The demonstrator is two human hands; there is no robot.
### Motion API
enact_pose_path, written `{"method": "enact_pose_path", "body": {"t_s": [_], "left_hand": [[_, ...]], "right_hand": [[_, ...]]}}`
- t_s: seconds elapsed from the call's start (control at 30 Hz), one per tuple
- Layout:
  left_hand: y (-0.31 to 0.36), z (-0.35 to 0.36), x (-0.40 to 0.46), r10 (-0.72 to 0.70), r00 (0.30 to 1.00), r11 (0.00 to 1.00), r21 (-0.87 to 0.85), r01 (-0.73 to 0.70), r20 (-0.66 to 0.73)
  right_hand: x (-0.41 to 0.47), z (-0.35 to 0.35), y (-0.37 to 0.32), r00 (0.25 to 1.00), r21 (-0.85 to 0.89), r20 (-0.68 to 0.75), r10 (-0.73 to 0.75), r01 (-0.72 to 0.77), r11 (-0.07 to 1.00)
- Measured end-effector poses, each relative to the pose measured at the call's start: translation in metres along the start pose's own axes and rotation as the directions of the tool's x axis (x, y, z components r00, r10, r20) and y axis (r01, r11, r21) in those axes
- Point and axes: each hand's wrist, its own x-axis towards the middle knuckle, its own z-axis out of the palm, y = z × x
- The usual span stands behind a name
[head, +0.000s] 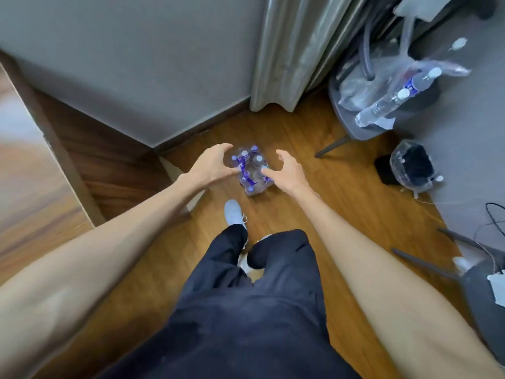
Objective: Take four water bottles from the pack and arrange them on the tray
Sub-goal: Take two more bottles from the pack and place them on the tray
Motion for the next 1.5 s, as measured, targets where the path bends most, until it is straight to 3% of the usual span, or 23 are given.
{"method": "enact_pose_path", "body": {"t_s": [0.27, 0.53, 0.8, 1.2, 1.33, 1.5], "left_hand": [[-0.014, 0.050, 0.056, -0.158, 0.987, 0.984, -0.087, 0.157, -0.010], [-0.035, 0.160, 0.138, -0.258, 0.966, 0.952, -0.183, 0.247, -0.034], [-0.103, 0.273, 0.241, -0.323, 0.946, 0.920, -0.242, 0.307, -0.026], [-0.160, 0.353, 0.377, -0.175, 0.980, 0.944, -0.299, 0.141, -0.090], [-0.167, 0.371, 0.413, -0.147, 0.987, 0.964, -0.232, 0.129, -0.065], [-0.170, 0.384, 0.439, -0.064, 0.997, 0.978, -0.202, 0.052, -0.053]], "right_hand": [[0.081, 0.013, 0.044, 0.986, -0.053, 0.163, 0.028, -0.020, 0.998], [0.197, 0.066, 0.130, 0.973, -0.099, 0.231, 0.003, 0.020, 0.995], [0.311, 0.152, 0.199, 0.949, -0.184, 0.312, -0.055, 0.117, 0.976], [0.434, 0.243, 0.269, 0.979, -0.171, 0.173, -0.112, 0.142, 0.975], [0.450, 0.251, 0.291, 0.974, -0.247, 0.204, -0.096, 0.147, 0.958], [0.458, 0.254, 0.303, 0.960, -0.372, 0.189, -0.206, 0.264, 0.890]]}}
